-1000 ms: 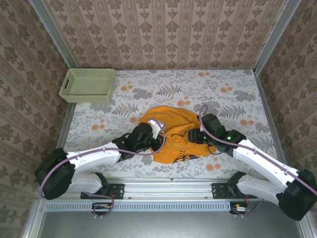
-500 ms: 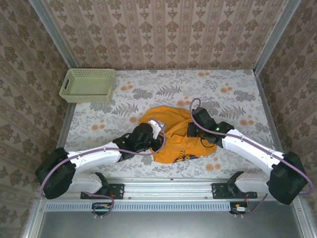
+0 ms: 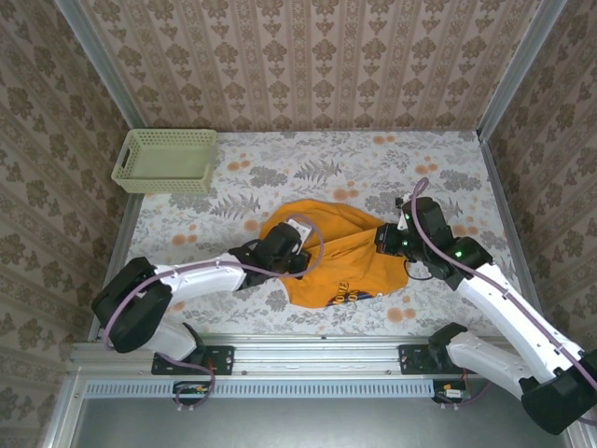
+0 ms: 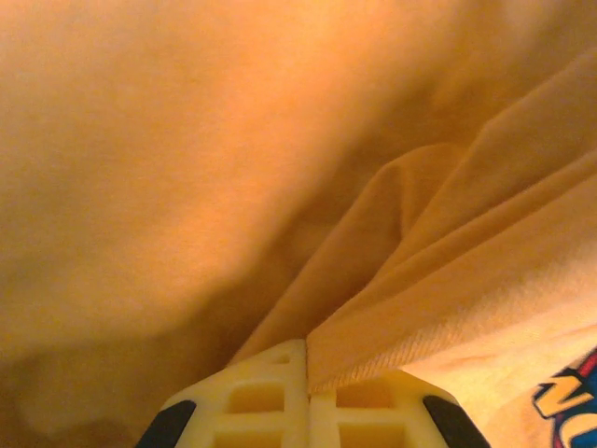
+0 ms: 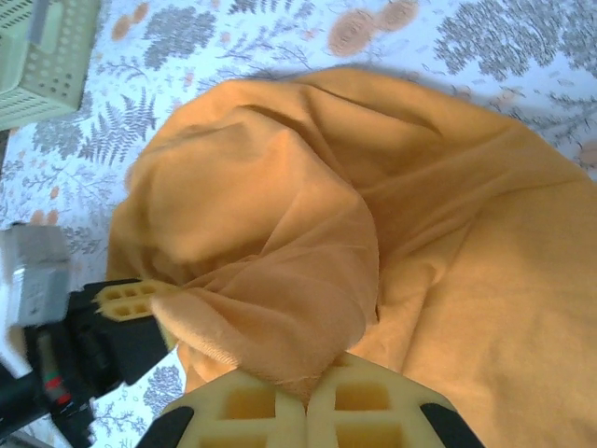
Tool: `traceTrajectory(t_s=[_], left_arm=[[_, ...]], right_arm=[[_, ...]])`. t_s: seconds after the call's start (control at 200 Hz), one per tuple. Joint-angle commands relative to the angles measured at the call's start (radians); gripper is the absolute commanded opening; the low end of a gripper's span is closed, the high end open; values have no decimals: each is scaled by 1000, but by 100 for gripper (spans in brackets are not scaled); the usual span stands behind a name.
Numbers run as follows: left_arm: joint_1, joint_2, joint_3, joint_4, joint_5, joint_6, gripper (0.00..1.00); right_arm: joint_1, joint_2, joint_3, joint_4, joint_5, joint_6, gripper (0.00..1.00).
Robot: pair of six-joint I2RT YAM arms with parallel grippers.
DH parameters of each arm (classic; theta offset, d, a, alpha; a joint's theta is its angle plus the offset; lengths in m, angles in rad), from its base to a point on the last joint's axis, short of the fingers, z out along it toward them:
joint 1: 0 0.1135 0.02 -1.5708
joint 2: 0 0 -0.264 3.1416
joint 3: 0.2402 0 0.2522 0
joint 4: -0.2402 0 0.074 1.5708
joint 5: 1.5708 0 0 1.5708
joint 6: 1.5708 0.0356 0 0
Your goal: Fold the inside-out t-shirt
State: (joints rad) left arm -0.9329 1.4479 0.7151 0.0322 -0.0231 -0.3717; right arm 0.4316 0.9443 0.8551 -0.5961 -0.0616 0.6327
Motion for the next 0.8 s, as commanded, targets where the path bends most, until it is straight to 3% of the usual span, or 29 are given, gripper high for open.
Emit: traceTrajectory(t_s=[0.0,0.215,0.47,0.645,0.69,0.795], left_arm=[[-30,-49,-17,-28,-12,33,0],[-89,-111,-23,26,74,76,0],[-88,-89,-28,33,67,68,0],[-60,-46,-28,26,51,18,0],[-43,-33,-28,25,53,-3,0],[8,4,-31,32,78,-66,0]], right_arm=[[-40,47,-39,-22,-12,-6,0],[-41,192,-3,39,159,-117,0],[-50,439,226,56,218,-207,0],[-55,734,414,70,218,-263,4],[-54,789,472,28,218,-278,9],[-42,780,498,2,244,-289,34]])
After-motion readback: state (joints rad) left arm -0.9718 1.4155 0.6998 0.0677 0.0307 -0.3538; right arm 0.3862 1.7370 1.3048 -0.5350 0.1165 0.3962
